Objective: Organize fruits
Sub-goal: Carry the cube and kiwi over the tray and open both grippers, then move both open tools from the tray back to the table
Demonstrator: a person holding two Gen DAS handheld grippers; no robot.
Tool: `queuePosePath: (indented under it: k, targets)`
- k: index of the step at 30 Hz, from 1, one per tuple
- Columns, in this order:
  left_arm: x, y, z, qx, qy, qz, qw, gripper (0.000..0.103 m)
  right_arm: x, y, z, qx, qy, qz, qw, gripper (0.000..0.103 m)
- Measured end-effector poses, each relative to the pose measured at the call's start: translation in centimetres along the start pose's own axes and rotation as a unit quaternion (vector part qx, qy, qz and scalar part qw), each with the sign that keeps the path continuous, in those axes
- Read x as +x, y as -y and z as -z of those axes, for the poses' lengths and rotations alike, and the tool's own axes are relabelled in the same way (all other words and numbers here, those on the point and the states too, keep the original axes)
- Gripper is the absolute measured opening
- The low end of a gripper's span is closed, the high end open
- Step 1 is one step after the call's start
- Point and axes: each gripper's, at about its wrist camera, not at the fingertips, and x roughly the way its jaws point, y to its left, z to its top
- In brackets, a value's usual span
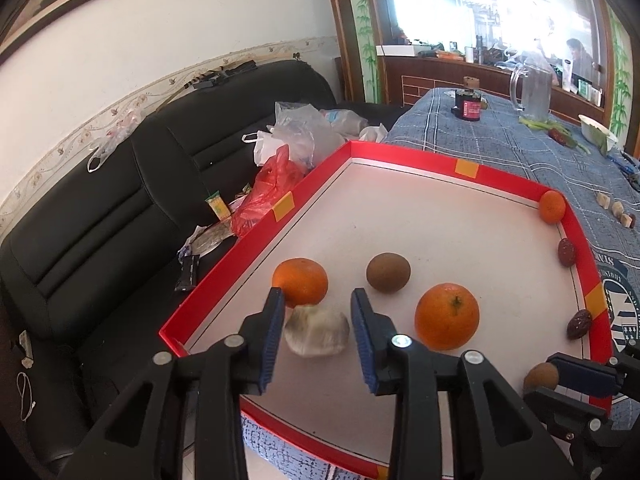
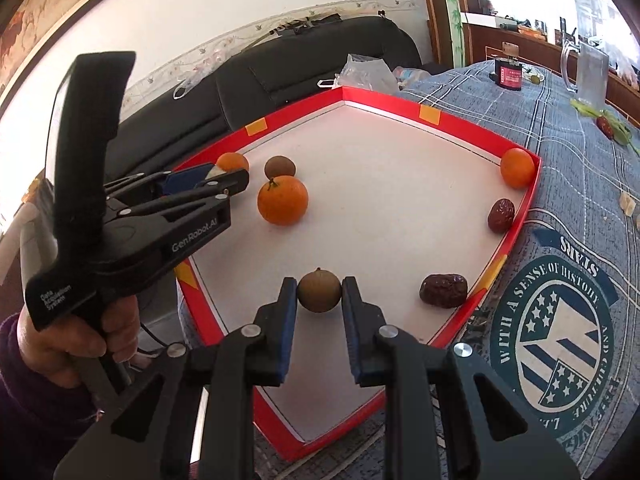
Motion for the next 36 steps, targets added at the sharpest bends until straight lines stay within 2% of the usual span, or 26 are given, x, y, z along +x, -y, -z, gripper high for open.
queuePosePath:
  k: [1, 3, 4, 5, 7, 11, 16, 23, 30, 36]
  targets:
    - [0.1, 0.0, 0.0, -0.001, -0.003, -0.002, 1.0, 0.046, 0.0, 0.0, 0.0, 0.0, -0.001, -0.001, 1.0, 0.025]
    - [0.1, 0.0, 0.0, -0.002, -0.003, -0.004, 1.0, 0.047, -0.2, 0.2, -0.1, 0.003, -0.002, -0.004, 1.0, 0.027]
    - [0.0, 0.0, 0.0, -0.001, -0.004, -0.005, 1.0, 0.05, -0.5, 0.3, -0.2, 0.006, 0.001, -0.005, 1.0, 0.031]
    - [0.0, 0.0, -0.1, -0.001, -0.004, -0.007, 1.0, 0.053, -0.7, 0.5, -0.2, 0.008, 0.005, -0.004, 1.0, 0.04]
    - [-0.2, 0.1, -0.2, -0.002, -0.001, -0.01, 0.9999, 0.056, -1.4, 1.0, -0.2, 0.014, 0.017, -0.002, 1.0, 0.047]
    - [-0.9, 0.0, -0.6, -0.005, 0.009, -0.015, 0.9998, 0.059, -3.1, 2.3, -0.5, 0.029, 0.049, -0.008, 0.998, 0.048]
    - [-2.1, 0.5, -1.4, -0.003, 0.031, -0.017, 0.9994, 0.061, -4.9, 5.2, -0.5, 0.065, 0.071, 0.008, 0.995, 0.048]
    - [-3.5, 4.0, -2.1, 0.032, 0.048, 0.01, 0.9983, 0.062, -7.8, 10.1, 0.6, 0.13, 0.097, 0.029, 0.986, 0.048]
    - [-5.0, 8.5, -3.0, 0.073, 0.062, 0.048, 0.9943, 0.067, -11.0, 16.8, 1.9, 0.183, 0.099, 0.083, 0.975, 0.048]
    - [-6.6, 12.3, -3.8, 0.106, 0.077, 0.089, 0.9873, 0.067, -11.0, 23.7, 1.1, 0.233, 0.067, 0.114, 0.963, 0.048]
